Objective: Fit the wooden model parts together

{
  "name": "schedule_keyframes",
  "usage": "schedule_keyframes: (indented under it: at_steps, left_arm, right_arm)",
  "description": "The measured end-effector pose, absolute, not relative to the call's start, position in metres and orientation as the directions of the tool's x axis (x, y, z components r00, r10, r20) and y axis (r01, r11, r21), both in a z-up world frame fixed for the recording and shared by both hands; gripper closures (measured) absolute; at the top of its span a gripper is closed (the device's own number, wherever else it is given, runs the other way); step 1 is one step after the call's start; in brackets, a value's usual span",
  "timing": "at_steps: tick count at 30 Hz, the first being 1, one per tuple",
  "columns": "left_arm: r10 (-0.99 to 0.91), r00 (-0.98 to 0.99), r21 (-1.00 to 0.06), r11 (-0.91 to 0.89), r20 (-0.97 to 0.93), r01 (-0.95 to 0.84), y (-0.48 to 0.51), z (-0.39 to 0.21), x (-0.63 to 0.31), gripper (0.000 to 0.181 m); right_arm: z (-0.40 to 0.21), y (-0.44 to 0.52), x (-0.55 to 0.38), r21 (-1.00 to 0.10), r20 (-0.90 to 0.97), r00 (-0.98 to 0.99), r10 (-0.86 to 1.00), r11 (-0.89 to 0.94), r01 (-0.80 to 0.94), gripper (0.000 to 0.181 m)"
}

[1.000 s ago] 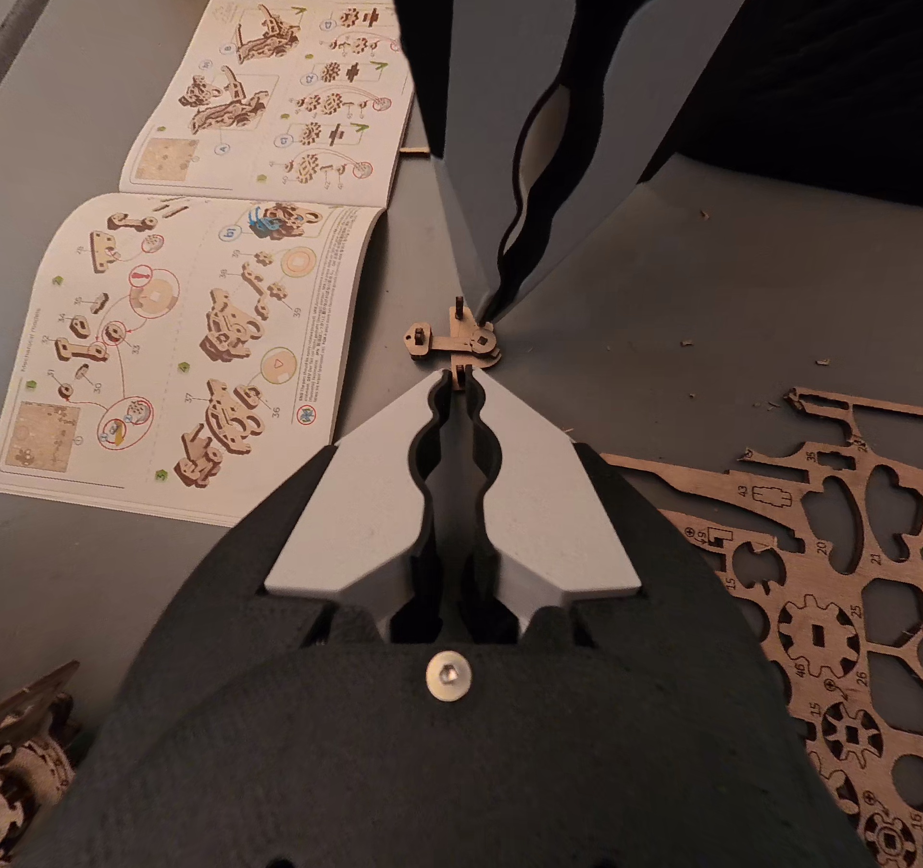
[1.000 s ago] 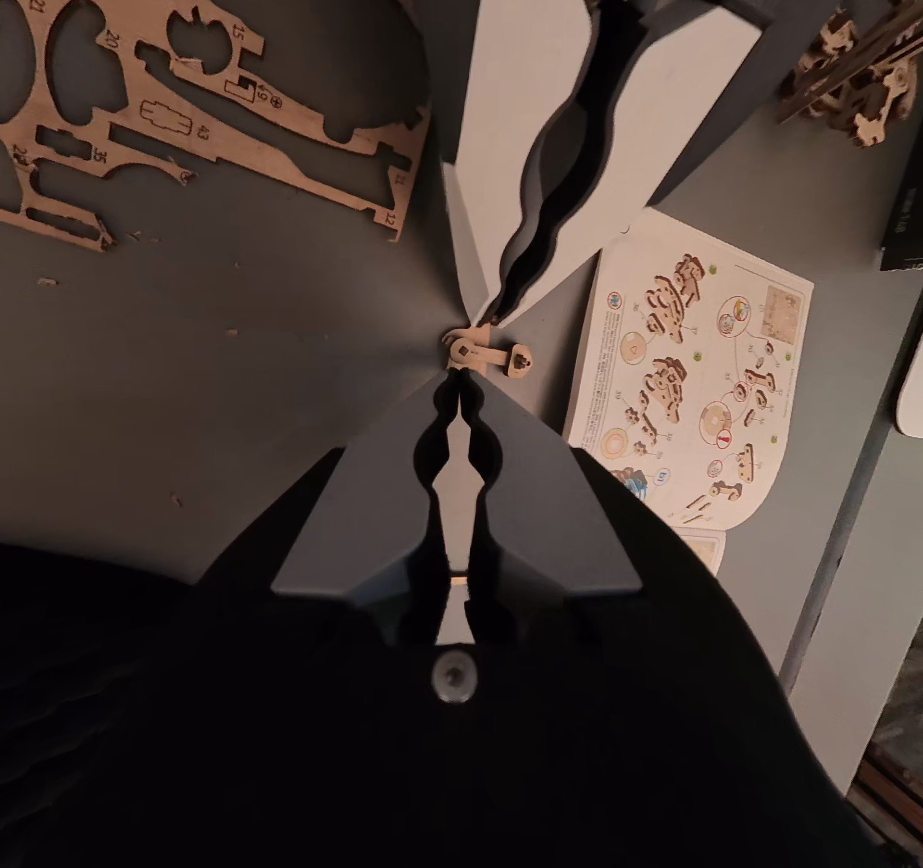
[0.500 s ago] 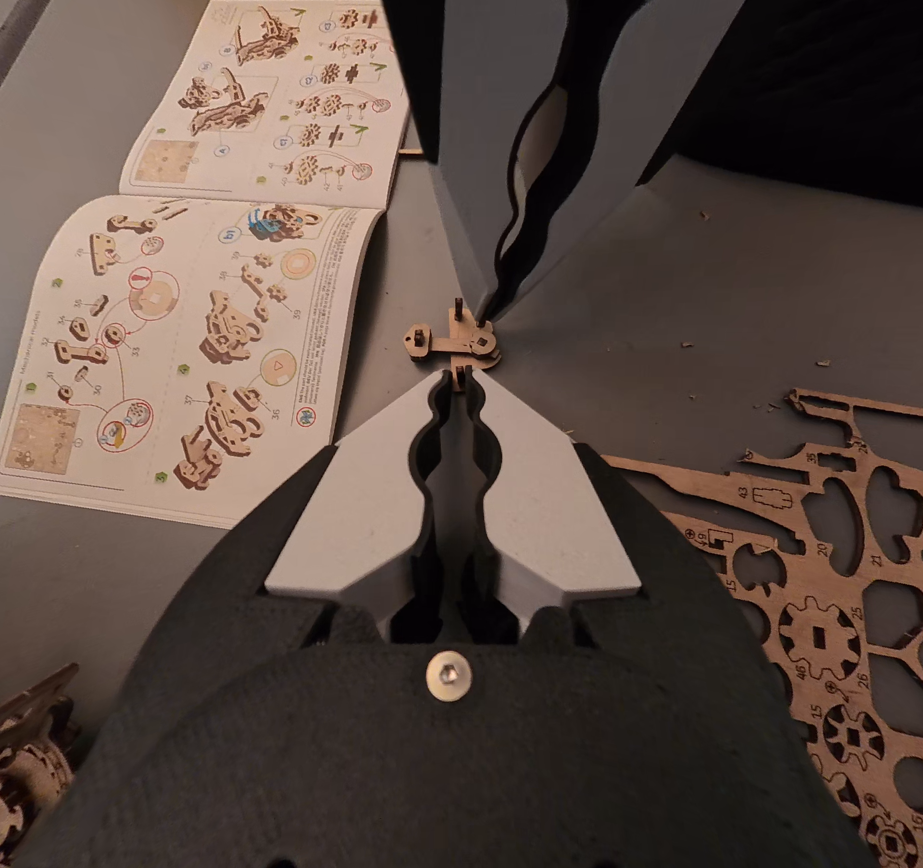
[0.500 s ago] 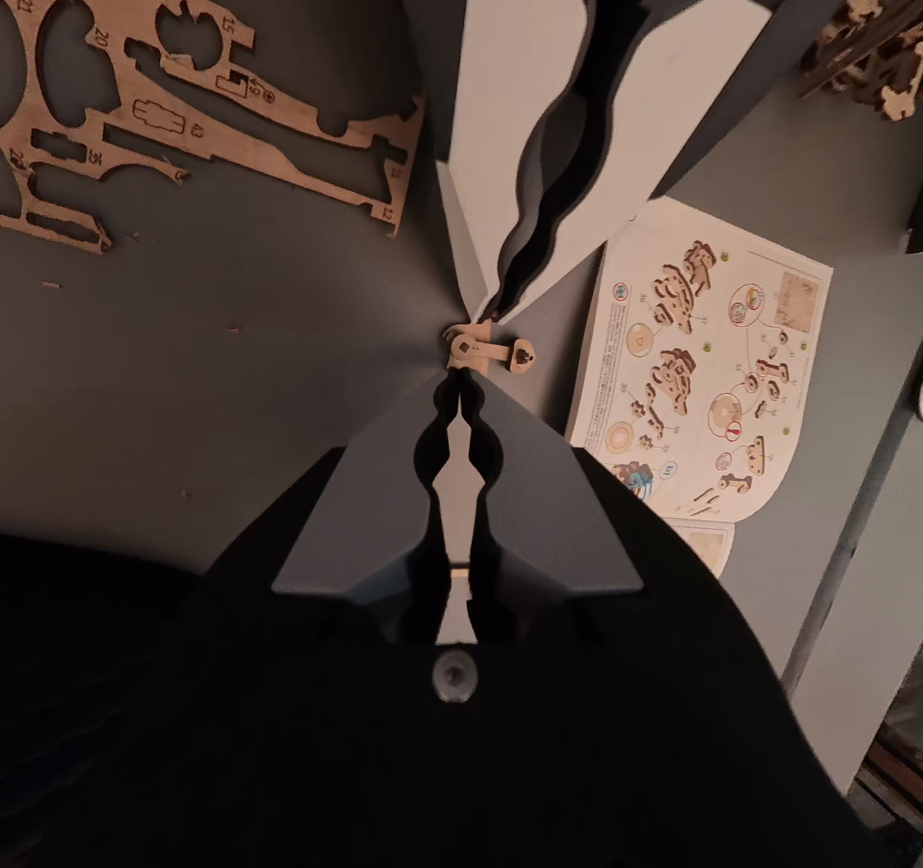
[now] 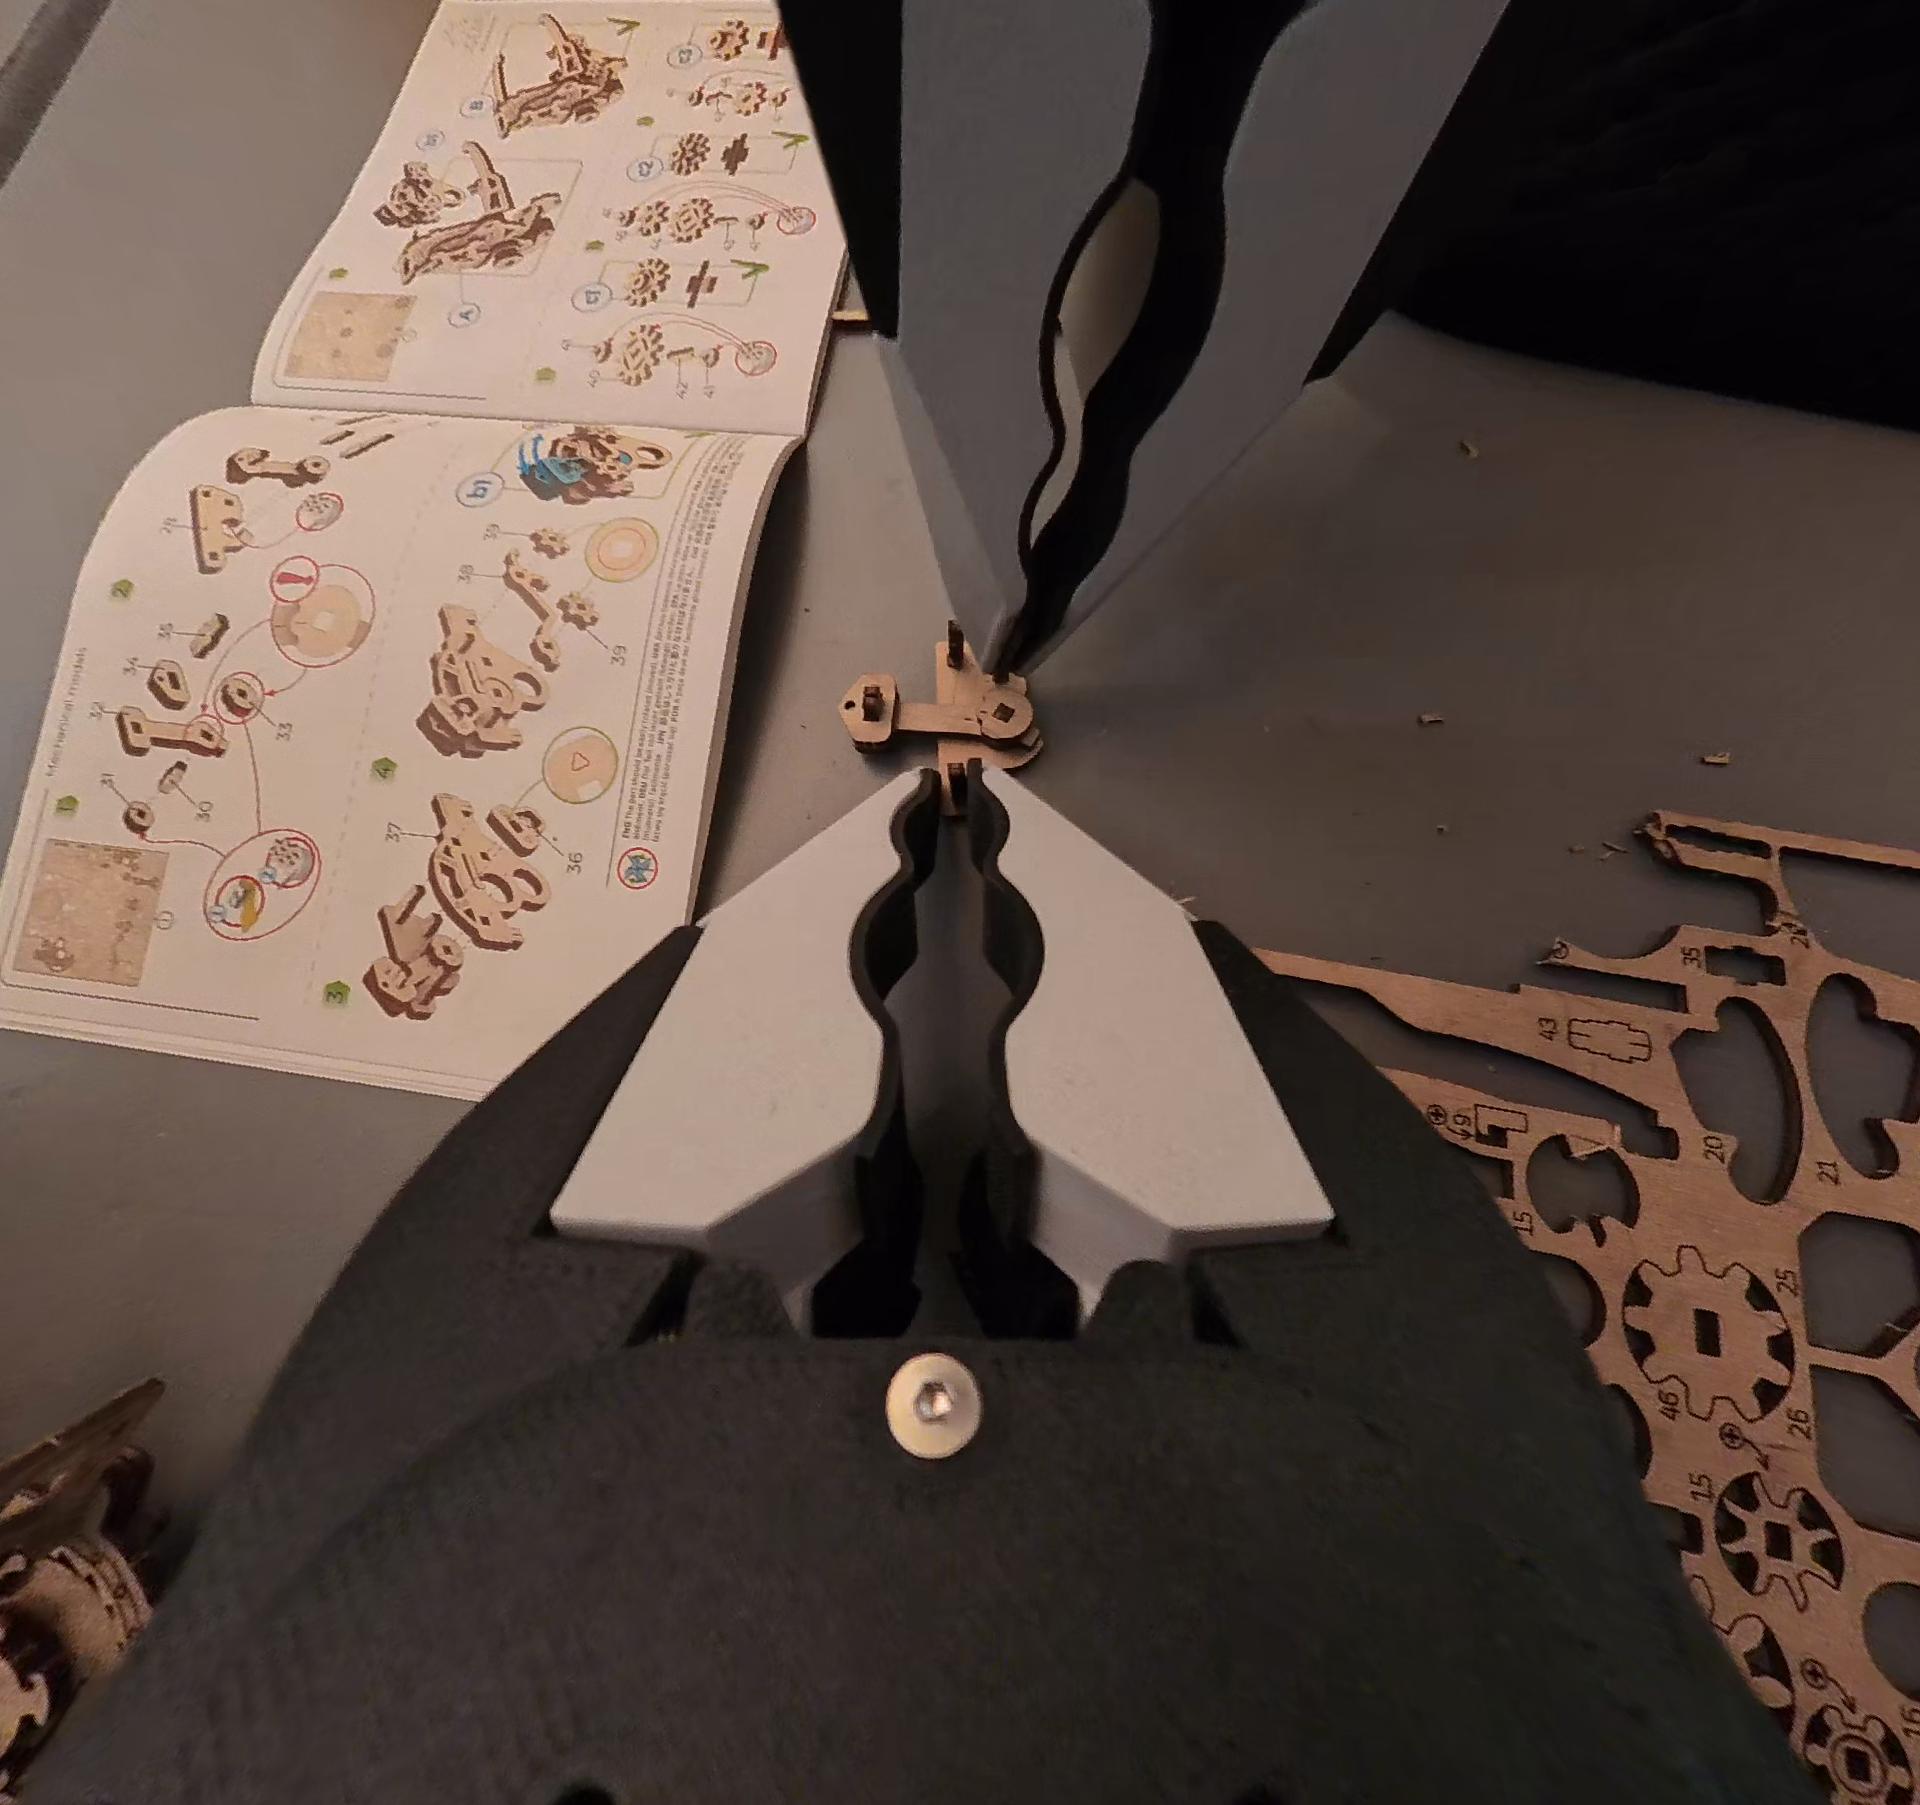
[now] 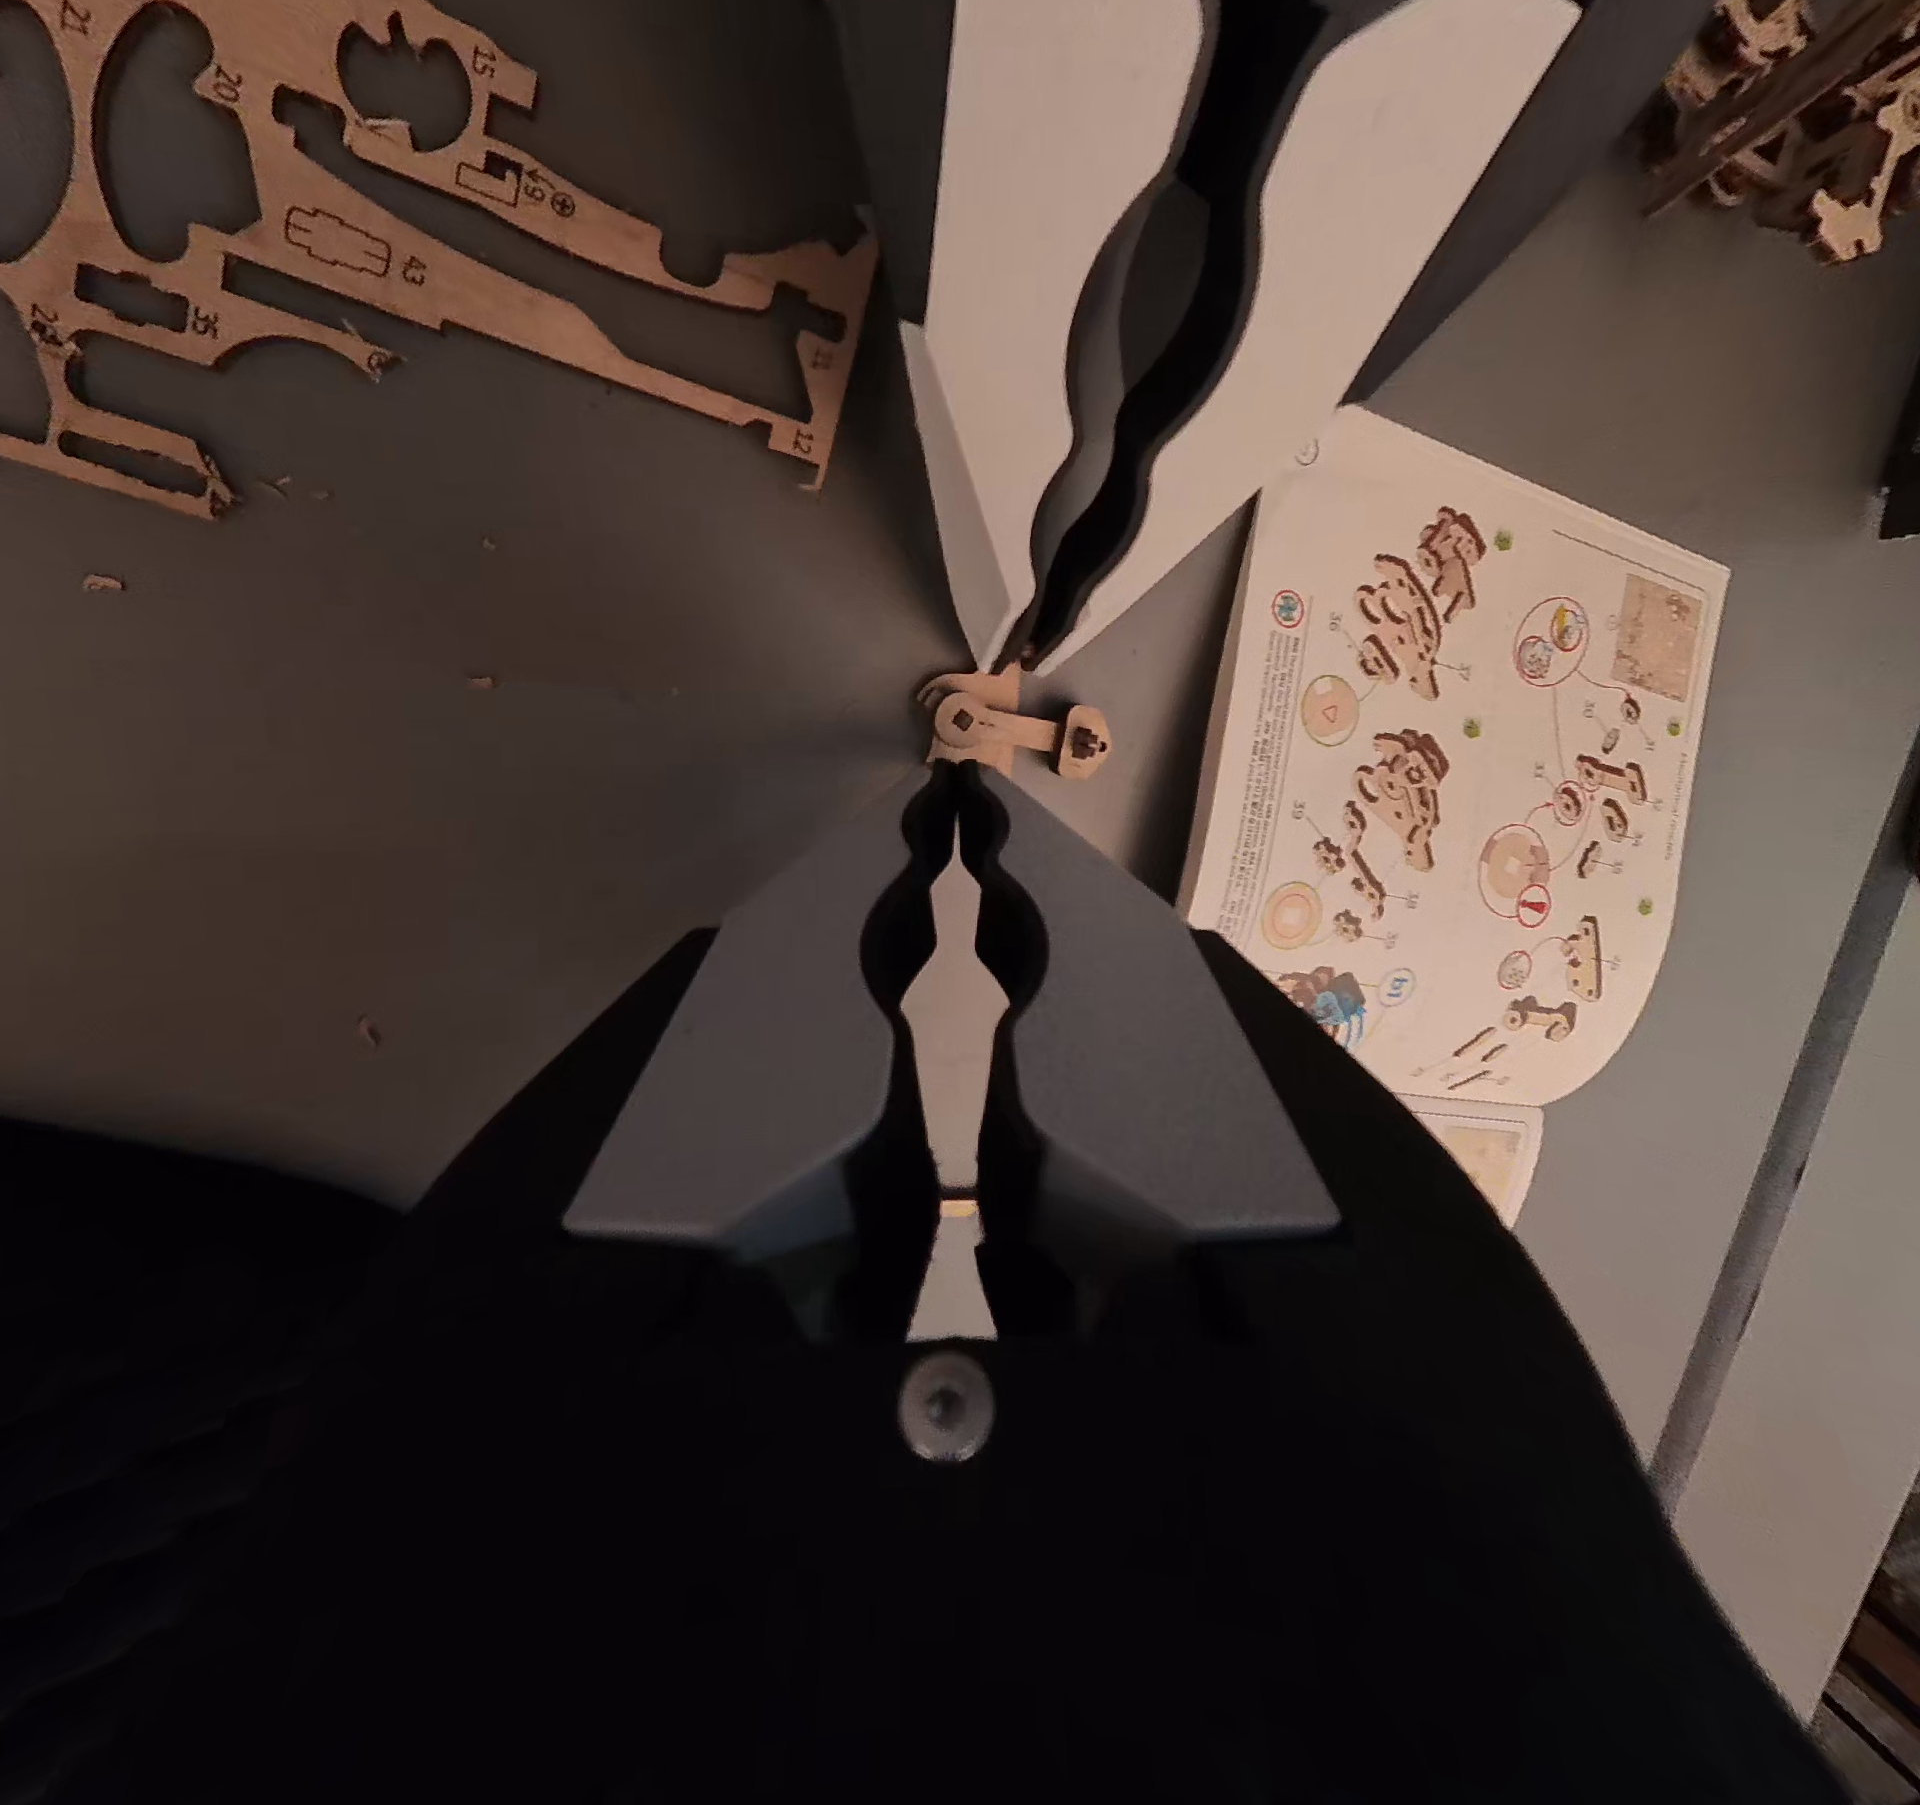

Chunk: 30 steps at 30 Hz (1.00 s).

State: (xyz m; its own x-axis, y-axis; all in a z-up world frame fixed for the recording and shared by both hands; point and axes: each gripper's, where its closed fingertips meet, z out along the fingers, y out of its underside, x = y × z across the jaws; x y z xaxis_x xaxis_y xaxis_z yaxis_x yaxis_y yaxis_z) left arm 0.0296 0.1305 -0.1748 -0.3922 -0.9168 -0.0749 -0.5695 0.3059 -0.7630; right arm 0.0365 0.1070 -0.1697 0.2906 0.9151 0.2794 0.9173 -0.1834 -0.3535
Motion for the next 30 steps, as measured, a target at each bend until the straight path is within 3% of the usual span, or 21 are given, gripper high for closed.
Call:
schedule_keyframes:
  at_steps: [9,15,22,30]
  left_arm:
    - [-0.917,-0.392,-0.763,0.303,-0.071,-0.571,0.131,-0.175,0.03,0.178]
    - [-0.917,-0.397,-0.767,0.281,-0.037,-0.577,0.13,-0.174,0.029,0.178]
    - [-0.921,-0.389,-0.772,0.244,0.005,-0.587,0.132,-0.173,0.029,0.178]
    - [-0.911,-0.402,-0.762,0.195,0.092,-0.617,0.128,-0.174,0.024,0.178]
  right_arm:
    - [-0.168,0.109,0.036,-0.395,0.346,0.305,0.887,-0.157,0.905,0.181]
    - [-0.127,0.103,0.029,-0.67,0.339,0.446,0.828,-0.12,0.732,0.181]
    - [-0.169,0.106,0.052,-0.655,0.276,0.507,0.817,-0.226,0.721,0.159]
    - [-0.169,0.107,0.038,-0.699,0.252,0.508,0.824,-0.208,0.684,0.155]
